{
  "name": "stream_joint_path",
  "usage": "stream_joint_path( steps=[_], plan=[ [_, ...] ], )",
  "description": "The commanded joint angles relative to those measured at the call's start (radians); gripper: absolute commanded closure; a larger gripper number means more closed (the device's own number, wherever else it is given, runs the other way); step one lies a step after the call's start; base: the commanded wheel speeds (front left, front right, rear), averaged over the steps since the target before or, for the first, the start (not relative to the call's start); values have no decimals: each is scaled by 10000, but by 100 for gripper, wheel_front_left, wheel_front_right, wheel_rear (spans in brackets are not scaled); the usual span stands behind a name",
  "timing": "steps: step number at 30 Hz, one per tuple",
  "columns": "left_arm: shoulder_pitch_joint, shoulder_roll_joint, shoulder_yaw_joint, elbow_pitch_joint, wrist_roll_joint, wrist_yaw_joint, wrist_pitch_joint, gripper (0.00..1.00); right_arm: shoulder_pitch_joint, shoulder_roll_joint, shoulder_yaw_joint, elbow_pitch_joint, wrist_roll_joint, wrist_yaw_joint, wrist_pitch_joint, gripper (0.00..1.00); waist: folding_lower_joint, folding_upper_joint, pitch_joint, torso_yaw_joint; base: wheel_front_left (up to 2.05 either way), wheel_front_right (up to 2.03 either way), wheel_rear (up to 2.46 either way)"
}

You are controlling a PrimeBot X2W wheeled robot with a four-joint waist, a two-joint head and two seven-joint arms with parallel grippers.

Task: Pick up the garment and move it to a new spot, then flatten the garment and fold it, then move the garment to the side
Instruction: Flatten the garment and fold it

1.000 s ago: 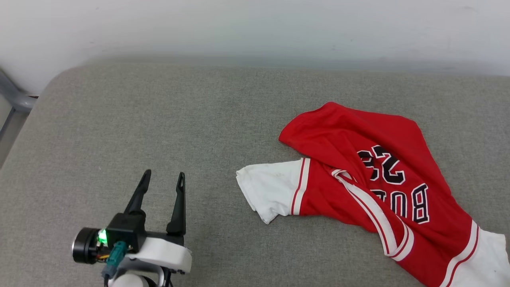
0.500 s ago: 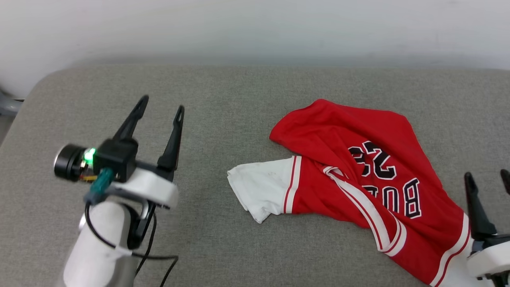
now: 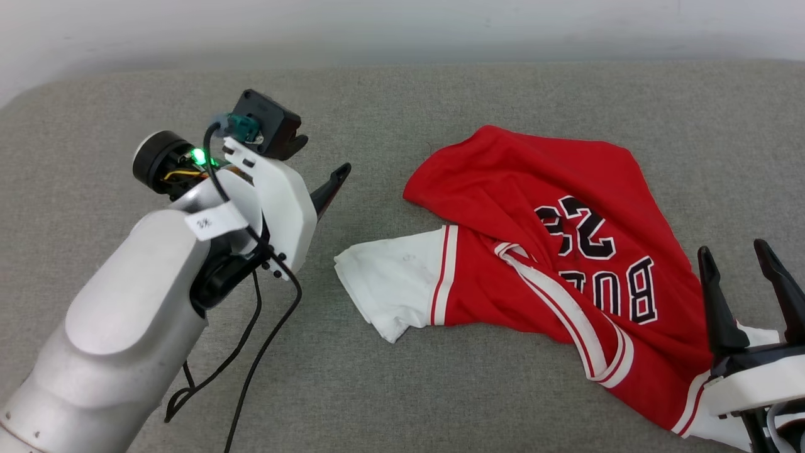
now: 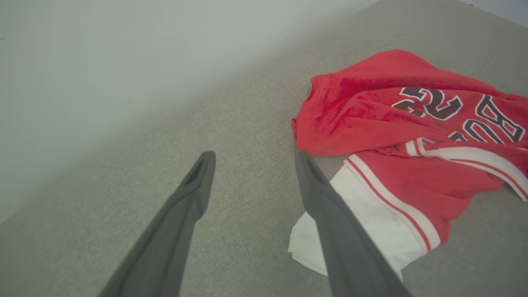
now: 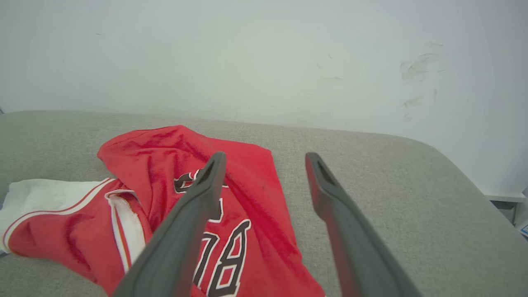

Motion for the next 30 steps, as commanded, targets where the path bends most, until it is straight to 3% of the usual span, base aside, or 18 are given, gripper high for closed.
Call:
stream_joint_path(
  steps=[1,5,9,16,18,23,25,30],
  plan=[
    [-348,154,-388,75,-574,19,692,0,-237,51,44,28,-74,-11,-79,0,-1,0,183,-125,0,0,0],
    [-1075,538,-1425,337,-1747,18,2273,0,-503,63,202,132,-133,-11,-160,0,-1,0,462,-319,0,0,0],
    [-1624,687,-2310,764,-2470,18,3146,0,-734,87,333,228,-215,-11,-230,0,-1,0,756,-507,0,0,0],
    [-2258,741,-4057,1716,-3101,17,4024,0,-1100,156,468,378,-267,-11,-352,0,-1,0,1218,-798,0,0,0],
    [-2446,876,-5082,2110,-3178,17,4026,0,-1261,193,503,463,-282,-11,-429,0,-1,0,1387,-956,0,0,0],
    [-2233,1090,-6374,2602,-3383,18,4111,0,-1301,215,464,531,-316,-11,-460,0,-1,0,1441,-1063,0,0,0],
    [-2196,1125,-6573,2636,-3513,18,3746,100,-1290,177,421,556,-303,-11,-470,0,-1,0,1402,-1053,0,0,0],
    [-2351,1356,-6447,2665,-3733,18,2371,100,-1162,-101,193,631,-203,-11,-342,0,-1,0,1087,-878,0,0,0]
  ],
)
